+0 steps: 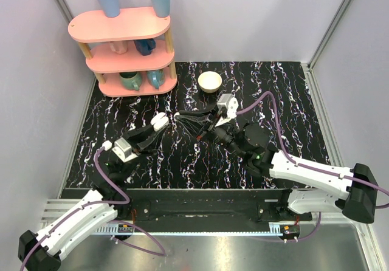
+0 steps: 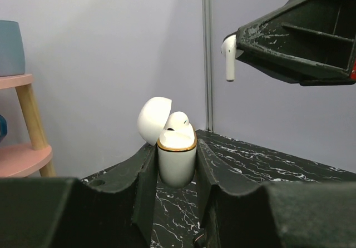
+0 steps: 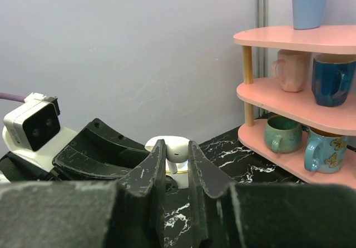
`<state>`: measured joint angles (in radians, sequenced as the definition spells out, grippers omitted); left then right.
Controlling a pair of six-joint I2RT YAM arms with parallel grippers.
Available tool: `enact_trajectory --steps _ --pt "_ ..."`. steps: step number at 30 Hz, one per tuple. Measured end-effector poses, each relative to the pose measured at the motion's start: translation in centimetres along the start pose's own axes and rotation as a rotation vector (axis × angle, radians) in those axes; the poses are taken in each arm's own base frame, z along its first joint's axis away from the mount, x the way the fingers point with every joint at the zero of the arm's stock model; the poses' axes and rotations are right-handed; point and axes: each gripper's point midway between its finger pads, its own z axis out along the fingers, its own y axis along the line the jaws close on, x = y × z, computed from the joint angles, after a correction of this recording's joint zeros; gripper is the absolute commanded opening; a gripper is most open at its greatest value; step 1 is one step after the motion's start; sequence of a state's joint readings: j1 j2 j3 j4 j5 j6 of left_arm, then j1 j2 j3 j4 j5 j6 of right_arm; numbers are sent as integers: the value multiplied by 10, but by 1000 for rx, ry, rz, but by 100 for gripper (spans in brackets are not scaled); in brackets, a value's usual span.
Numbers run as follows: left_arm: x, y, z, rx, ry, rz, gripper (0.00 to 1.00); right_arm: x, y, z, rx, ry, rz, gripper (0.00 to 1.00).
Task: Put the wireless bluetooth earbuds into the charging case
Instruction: Insert the left earbud into the left side groove of the charging case.
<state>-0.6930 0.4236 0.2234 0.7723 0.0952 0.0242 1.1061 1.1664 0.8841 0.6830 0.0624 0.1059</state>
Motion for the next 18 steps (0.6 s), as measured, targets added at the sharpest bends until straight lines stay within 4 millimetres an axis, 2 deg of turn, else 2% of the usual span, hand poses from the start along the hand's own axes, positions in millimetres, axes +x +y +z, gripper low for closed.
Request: enact_trajectory --steps 4,14,18 --pt "5 -3 1 11 11 -26 0 3 2 4 -8 -10 6 0" --pt "2 -7 4 29 -10 -63 0 29 4 13 -15 35 2 0" --pt "6 -9 5 33 0 -74 0 34 6 14 -20 42 0 0"
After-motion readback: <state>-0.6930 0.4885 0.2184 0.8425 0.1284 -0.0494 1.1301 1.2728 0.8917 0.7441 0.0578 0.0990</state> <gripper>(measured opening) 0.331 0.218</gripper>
